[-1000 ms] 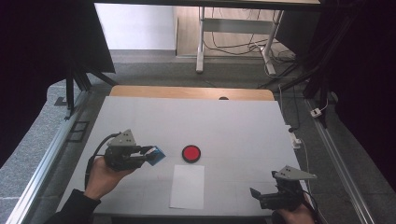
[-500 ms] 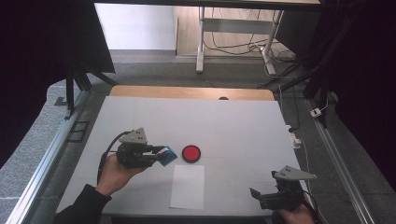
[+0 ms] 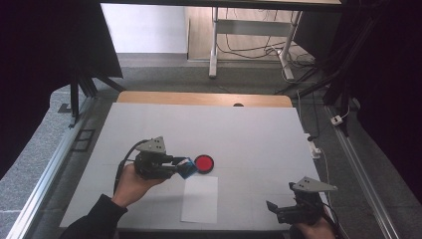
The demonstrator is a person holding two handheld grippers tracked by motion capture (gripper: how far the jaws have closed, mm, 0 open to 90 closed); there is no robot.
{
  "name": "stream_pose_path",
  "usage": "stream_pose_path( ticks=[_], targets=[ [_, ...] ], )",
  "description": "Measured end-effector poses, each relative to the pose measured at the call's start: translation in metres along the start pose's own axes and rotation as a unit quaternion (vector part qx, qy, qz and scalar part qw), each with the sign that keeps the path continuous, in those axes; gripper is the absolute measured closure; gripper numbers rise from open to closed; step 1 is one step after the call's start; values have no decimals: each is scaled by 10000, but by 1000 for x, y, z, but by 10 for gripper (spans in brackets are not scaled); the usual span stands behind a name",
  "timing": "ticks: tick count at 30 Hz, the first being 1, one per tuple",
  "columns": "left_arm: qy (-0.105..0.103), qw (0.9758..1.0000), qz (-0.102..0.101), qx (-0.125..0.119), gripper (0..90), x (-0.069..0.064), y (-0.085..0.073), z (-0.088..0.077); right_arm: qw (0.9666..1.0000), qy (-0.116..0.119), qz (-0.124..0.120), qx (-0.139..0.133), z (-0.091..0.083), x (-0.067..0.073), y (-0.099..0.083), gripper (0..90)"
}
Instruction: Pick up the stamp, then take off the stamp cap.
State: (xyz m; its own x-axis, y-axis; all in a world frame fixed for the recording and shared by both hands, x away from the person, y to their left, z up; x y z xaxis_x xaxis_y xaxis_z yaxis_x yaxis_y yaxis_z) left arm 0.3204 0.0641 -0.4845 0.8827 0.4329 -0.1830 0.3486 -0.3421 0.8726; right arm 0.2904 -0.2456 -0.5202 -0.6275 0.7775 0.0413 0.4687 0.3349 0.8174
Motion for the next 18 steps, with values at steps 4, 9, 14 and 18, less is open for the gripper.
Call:
stream_pose_path(
  ticks=[4,9,14,18],
  targets=[
    [-20,10000,14,-34,697,-1,0,-1,10000,-13,-18,-52,-1,1,1,0],
    [-59,9999,-30,-100,697,-1,1,-3,9996,114,-88,-241,-2,5,7,0],
    [-75,9999,5,-79,697,-3,1,-1,9987,275,-292,-316,1,15,13,0],
    [-63,9999,79,-36,697,-5,0,1,9975,469,-448,-290,5,26,17,0]
  ],
)
Point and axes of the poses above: each handheld gripper's, and its own axes: z roughly forward along the jaws, y roughly out of its top, x roughly to its left, the point moved 10 cm from there along z, roughly forward along the jaws, and after that the axes turned 6 degrees about -x, right-handed, at the moved point
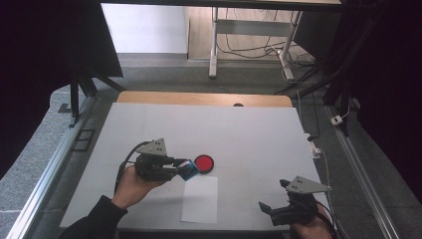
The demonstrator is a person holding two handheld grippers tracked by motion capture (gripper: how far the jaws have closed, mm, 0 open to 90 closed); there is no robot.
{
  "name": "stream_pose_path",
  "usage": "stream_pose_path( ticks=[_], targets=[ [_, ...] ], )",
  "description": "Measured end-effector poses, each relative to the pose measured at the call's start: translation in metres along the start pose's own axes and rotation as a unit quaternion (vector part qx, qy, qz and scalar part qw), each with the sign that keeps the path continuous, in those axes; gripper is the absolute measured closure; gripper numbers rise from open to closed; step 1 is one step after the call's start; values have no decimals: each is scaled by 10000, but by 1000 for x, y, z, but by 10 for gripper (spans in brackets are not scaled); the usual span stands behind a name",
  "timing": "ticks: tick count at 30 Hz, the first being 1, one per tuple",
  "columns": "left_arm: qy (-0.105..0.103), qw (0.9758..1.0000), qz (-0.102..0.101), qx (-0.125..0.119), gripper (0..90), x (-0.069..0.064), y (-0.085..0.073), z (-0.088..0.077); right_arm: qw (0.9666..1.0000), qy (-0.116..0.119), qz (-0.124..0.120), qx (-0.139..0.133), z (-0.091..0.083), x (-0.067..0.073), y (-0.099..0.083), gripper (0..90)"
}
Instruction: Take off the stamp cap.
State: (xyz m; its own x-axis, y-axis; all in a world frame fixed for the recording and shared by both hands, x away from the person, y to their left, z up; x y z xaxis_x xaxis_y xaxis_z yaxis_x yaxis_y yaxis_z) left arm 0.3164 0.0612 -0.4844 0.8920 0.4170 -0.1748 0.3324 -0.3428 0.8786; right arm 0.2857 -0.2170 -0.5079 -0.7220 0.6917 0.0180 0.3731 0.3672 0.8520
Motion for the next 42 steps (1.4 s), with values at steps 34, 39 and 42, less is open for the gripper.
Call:
stream_pose_path(
  ticks=[34,39,42],
  targets=[
    [-482,9984,252,174,697,-12,-3,5,9866,1559,-462,-126,63,69,41,0],
    [-573,9977,311,188,697,-14,-2,7,9866,1546,-516,-7,73,74,41,0],
    [-659,9971,331,161,697,-16,-2,7,9839,1735,-428,66,80,80,44,0]
  ],
)
Point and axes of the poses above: each handheld gripper's, and its own axes: z roughly forward along the jaws, y roughly out of its top, x roughly to its left, the point moved 10 cm from there along z, roughly forward along the jaws, and after that the axes turned 6 degrees about -x, right-handed, at the moved point
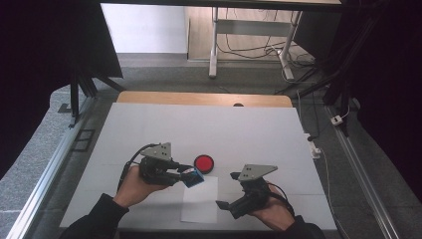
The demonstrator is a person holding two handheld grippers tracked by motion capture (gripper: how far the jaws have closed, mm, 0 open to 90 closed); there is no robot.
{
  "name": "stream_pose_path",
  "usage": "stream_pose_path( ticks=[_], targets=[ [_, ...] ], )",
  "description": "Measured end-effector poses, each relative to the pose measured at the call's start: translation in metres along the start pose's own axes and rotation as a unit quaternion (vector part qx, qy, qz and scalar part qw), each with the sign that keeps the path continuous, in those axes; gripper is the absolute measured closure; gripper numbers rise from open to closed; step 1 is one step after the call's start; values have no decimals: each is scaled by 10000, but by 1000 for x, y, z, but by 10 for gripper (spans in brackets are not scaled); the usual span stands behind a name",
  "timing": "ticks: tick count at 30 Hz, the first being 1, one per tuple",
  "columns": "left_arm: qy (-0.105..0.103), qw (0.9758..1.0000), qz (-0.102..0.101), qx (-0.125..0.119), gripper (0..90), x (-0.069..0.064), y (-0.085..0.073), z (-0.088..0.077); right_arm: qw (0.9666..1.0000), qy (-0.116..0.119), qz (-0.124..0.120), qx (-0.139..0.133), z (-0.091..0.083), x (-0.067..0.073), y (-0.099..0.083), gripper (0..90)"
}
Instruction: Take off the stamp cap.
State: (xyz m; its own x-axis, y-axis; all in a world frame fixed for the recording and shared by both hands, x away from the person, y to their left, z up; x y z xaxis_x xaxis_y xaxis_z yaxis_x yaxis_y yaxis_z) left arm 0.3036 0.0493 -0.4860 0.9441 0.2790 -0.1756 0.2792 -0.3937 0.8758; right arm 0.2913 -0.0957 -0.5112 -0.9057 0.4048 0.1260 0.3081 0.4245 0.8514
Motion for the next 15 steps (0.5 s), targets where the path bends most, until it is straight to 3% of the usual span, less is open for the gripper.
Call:
stream_pose_path(
  ticks=[8,15],
  targets=[
    [-182,9997,134,-54,698,-4,0,0,9988,439,-93,196,22,8,2,0],
    [-352,9991,207,-83,698,-9,1,2,9976,635,-65,261,33,12,2,0]
  ],
)
Point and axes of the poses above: each handheld gripper's, and its own axes: z roughly forward along the jaws, y roughly out of its top, x roughly to its left, the point moved 10 cm from there along z, roughly forward along the jaws, and after that the axes turned 6 degrees about -x, right-handed, at the moved point
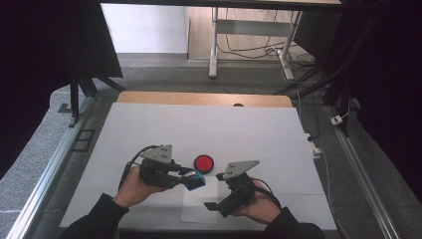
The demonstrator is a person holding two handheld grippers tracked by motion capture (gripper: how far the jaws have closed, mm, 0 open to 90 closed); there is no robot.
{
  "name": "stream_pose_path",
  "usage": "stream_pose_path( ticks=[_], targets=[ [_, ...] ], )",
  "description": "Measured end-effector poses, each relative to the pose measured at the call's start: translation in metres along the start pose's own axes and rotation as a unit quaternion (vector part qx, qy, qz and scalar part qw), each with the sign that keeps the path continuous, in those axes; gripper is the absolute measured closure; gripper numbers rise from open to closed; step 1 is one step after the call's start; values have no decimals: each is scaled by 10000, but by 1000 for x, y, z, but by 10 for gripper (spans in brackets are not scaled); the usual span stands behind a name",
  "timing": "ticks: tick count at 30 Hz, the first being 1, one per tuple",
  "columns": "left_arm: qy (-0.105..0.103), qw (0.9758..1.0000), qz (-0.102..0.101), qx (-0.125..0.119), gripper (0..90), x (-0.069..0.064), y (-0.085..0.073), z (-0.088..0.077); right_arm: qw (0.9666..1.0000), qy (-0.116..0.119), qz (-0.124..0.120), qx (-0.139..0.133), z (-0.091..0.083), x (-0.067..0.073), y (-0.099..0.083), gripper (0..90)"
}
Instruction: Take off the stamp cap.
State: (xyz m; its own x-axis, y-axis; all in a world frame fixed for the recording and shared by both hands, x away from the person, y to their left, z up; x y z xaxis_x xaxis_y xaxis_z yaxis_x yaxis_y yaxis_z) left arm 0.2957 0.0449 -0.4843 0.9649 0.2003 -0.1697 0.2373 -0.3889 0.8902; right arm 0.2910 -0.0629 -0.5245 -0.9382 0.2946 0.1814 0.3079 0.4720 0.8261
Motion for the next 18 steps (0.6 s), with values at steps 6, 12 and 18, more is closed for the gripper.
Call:
stream_pose_path(
  ticks=[6,12,18],
  targets=[
    [-198,9997,88,-56,698,-5,1,1,9997,242,-71,-37,11,4,5,21],
    [-340,9992,164,-89,698,-8,1,1,9984,518,-227,-42,18,9,8,146],
    [-465,9985,232,-140,698,-11,2,1,9965,765,-289,-182,18,12,14,365]
  ],
)
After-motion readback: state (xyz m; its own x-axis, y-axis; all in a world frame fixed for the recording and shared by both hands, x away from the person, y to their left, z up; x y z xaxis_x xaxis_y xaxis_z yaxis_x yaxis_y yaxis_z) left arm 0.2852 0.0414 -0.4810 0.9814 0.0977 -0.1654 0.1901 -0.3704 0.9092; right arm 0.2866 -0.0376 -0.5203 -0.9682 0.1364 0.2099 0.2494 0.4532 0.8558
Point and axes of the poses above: each handheld gripper's, and its own axes: z roughly forward along the jaws, y roughly out of its top, x roughly to its left, the point moved 10 cm from there along z, roughly forward along the jaws, and after that the axes turned 6 degrees about -x, right-handed, at the moved point
